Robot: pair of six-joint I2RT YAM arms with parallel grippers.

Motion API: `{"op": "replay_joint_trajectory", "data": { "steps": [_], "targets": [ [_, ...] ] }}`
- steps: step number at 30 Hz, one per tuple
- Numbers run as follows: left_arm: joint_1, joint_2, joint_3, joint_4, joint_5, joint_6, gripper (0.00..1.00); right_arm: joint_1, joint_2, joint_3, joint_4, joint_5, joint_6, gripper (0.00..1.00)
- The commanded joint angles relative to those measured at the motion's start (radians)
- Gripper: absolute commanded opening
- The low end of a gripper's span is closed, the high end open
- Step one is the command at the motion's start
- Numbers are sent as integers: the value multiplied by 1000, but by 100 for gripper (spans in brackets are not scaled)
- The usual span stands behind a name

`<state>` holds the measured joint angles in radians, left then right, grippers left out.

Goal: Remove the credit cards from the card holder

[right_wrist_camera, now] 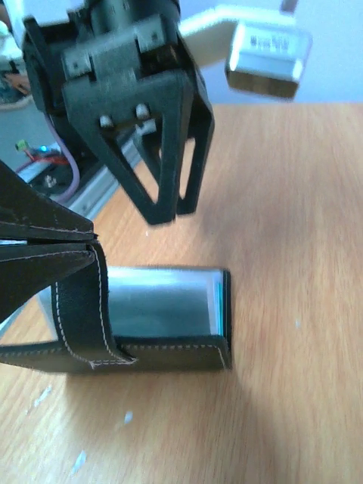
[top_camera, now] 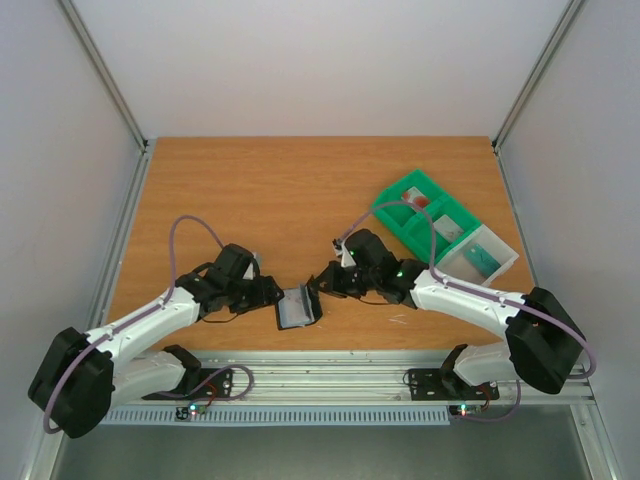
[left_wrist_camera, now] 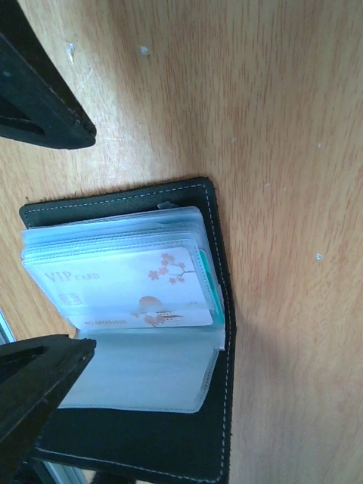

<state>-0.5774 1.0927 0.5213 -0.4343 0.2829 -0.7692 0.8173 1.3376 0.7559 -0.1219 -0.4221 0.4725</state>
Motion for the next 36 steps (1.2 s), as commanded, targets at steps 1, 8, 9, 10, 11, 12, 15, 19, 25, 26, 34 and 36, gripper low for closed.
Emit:
{"op": "replay_joint_trajectory", "data": {
  "steps": [1, 8, 9, 10, 11, 12, 15, 19, 25, 26, 34, 36],
  "targets": [
    [5, 4, -13, 35, 0, 8, 67, -14, -5, -34, -123, 114, -26, 1],
    [5, 41, -24, 66, 13, 10, 60, -33, -34, -90, -240, 285, -106, 1],
    [5, 51, -25, 74, 13, 9, 60, -34, -33, -98, -245, 317, -120, 1],
    [5, 61, -27, 85, 16, 7, 59, -36, -34, -108, -252, 342, -131, 1],
    [6, 71, -27, 96, 25, 5, 57, -39, -34, -115, -256, 350, -140, 1],
    [5, 85, -26, 106, 32, 3, 56, -39, -37, -117, -260, 351, -150, 1],
    [5, 97, -23, 123, 54, -5, 52, -40, -61, -110, -286, 356, -159, 2],
    [5, 84, -20, 127, 60, -20, 52, -41, -90, -71, -356, 389, -178, 11],
    [1, 65, -14, 147, 116, -53, 52, -39, -128, -20, -424, 373, -206, 37],
    [0, 61, -13, 149, 122, -58, 52, -38, -136, -16, -427, 360, -201, 39],
    [-33, 55, -24, 277, 186, -164, 59, -30, -186, -35, -383, 327, -189, 43],
    [-50, 73, -29, 331, 193, -200, 60, -30, -183, -30, -390, 325, -187, 43]
  ]
}}
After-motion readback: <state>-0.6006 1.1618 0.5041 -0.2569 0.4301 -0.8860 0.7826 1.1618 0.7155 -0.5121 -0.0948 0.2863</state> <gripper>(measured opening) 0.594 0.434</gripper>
